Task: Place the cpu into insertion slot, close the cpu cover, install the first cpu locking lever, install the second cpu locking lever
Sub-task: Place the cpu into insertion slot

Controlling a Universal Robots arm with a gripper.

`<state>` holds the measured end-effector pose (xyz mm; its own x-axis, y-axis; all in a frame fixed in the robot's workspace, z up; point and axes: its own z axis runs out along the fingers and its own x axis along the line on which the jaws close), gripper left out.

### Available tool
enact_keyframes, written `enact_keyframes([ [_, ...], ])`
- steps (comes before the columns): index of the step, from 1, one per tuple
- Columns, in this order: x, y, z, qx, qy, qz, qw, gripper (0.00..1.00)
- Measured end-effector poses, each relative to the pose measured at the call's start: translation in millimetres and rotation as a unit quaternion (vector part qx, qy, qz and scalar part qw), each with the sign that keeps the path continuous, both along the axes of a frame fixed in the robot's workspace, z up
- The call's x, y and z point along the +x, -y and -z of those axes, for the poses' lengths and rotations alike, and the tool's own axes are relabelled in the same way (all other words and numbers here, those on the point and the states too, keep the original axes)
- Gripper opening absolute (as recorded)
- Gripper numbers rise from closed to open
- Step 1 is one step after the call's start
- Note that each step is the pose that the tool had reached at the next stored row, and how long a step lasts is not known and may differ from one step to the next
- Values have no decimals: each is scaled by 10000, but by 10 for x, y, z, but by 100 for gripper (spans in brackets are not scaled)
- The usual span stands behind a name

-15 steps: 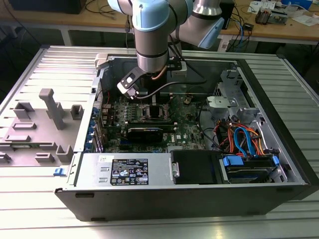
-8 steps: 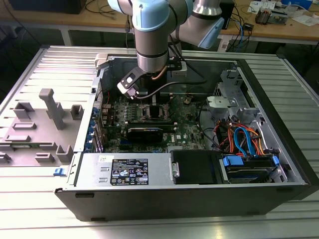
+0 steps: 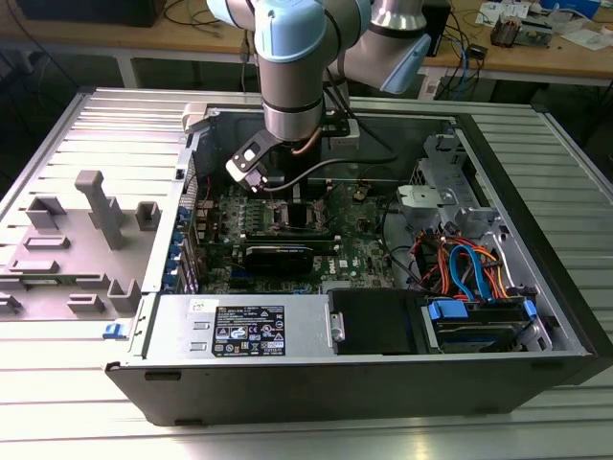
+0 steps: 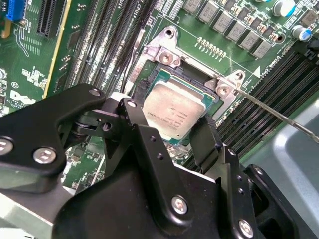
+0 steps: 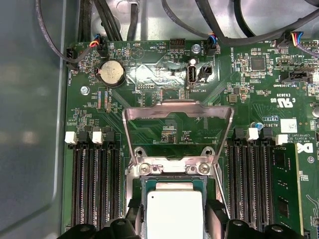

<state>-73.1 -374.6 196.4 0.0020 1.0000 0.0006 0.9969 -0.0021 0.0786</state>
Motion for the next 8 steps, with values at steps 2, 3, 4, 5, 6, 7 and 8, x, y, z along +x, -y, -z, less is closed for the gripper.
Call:
enact_keyframes([
  [2, 0, 0, -7, -1, -1, 0, 10000, 62],
  [3, 0, 0, -13, 0, 0, 0, 10000, 62],
  [4, 1, 0, -14, 1, 0, 0, 10000, 62],
  [5, 0, 0, -18, 0, -1, 0, 10000, 62],
  [6, 0, 1, -24, -1, -1, 0, 10000, 62],
  [7, 0, 1, -30, -1, -2, 0, 10000, 62],
  [8, 0, 0, -48, -1, -5, 0, 10000, 62],
])
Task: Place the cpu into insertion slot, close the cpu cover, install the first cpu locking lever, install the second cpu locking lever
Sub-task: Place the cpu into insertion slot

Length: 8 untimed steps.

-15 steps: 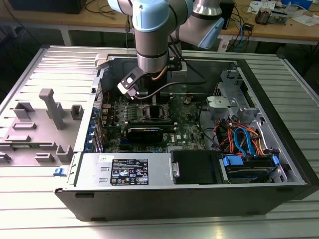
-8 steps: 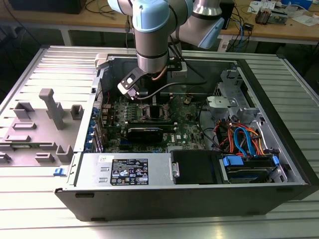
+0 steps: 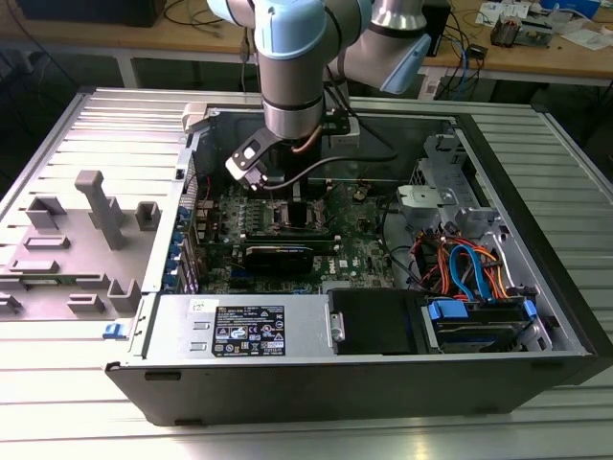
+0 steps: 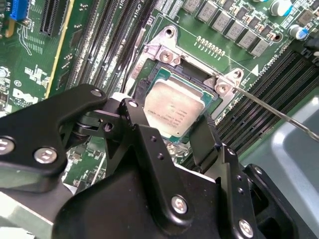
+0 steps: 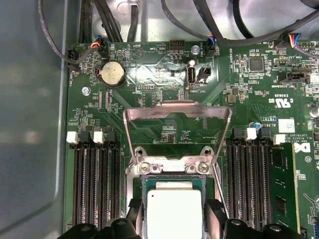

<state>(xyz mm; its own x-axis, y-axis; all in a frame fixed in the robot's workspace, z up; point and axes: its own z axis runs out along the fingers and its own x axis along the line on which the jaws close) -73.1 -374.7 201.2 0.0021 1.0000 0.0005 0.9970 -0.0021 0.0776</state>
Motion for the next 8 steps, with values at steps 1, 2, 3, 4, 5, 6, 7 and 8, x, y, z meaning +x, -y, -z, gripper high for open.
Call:
enact_keyframes([
  [1, 0, 0, -14, 0, -3, 0, 10000, 62],
  [2, 1, 0, -27, 0, -5, 0, 10000, 62],
  [3, 1, 0, -50, 1, -11, -1, 10000, 62],
  [4, 2, 0, -65, 0, -18, -1, 10000, 62],
  [5, 3, 0, -80, 0, -24, -1, 10000, 62],
  [6, 3, 0, -98, 0, -32, -1, 10000, 62],
  [7, 4, 0, -119, 1, -40, 0, 10000, 62],
  [8, 6, 0, -159, 1, -61, -1, 10000, 62],
])
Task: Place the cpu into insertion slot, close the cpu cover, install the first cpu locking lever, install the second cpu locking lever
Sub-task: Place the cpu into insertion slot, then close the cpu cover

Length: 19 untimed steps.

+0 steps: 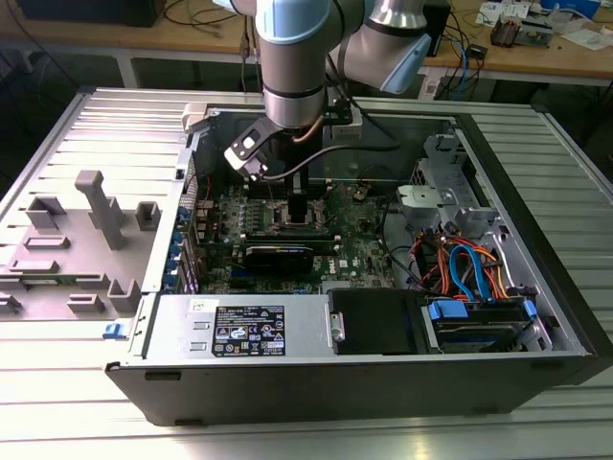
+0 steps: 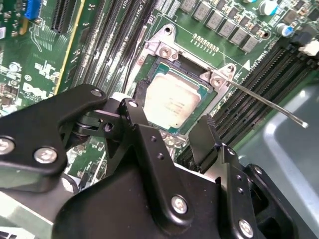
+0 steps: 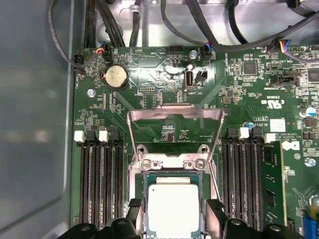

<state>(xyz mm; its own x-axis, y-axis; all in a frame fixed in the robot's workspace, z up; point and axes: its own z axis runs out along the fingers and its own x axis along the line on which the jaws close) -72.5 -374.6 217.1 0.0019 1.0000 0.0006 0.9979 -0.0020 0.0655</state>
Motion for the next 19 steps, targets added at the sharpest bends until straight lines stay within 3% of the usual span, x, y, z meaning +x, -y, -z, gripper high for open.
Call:
enact_keyframes([
  [1, 1, 0, -26, 0, -14, 0, 10000, 60],
  [6, 9, -1, -95, 0, -75, 0, 10000, 29],
  [8, 9, 0, -96, -1, -77, 1, 10000, 23],
  [10, 9, 0, -96, -2, -79, 0, 10000, 11],
  [19, 10, 0, -96, -2, -93, 0, 10000, 11],
])
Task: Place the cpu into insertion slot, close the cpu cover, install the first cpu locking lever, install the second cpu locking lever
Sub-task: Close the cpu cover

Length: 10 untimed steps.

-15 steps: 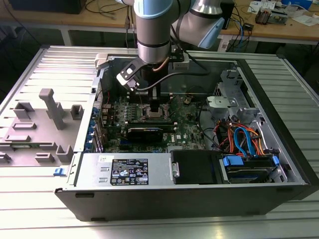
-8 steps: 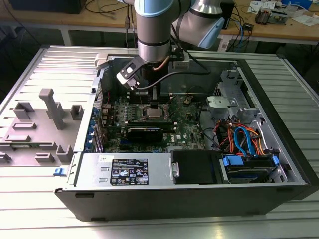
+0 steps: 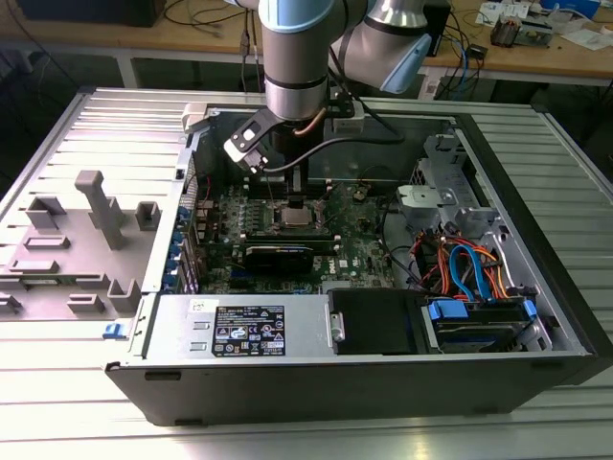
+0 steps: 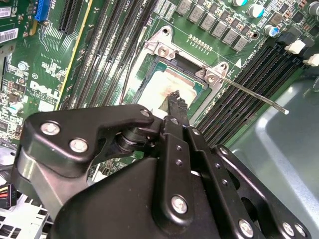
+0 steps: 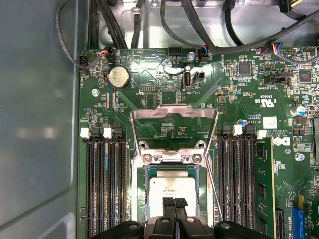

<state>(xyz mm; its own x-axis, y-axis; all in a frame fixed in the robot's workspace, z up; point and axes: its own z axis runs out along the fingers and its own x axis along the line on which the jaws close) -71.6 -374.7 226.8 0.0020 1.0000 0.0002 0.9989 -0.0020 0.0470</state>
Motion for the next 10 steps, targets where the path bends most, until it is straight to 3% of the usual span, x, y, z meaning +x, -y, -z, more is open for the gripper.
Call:
enact_keyframes([
  [10, 0, 0, -16, 0, -4, 0, 10000, 11],
])
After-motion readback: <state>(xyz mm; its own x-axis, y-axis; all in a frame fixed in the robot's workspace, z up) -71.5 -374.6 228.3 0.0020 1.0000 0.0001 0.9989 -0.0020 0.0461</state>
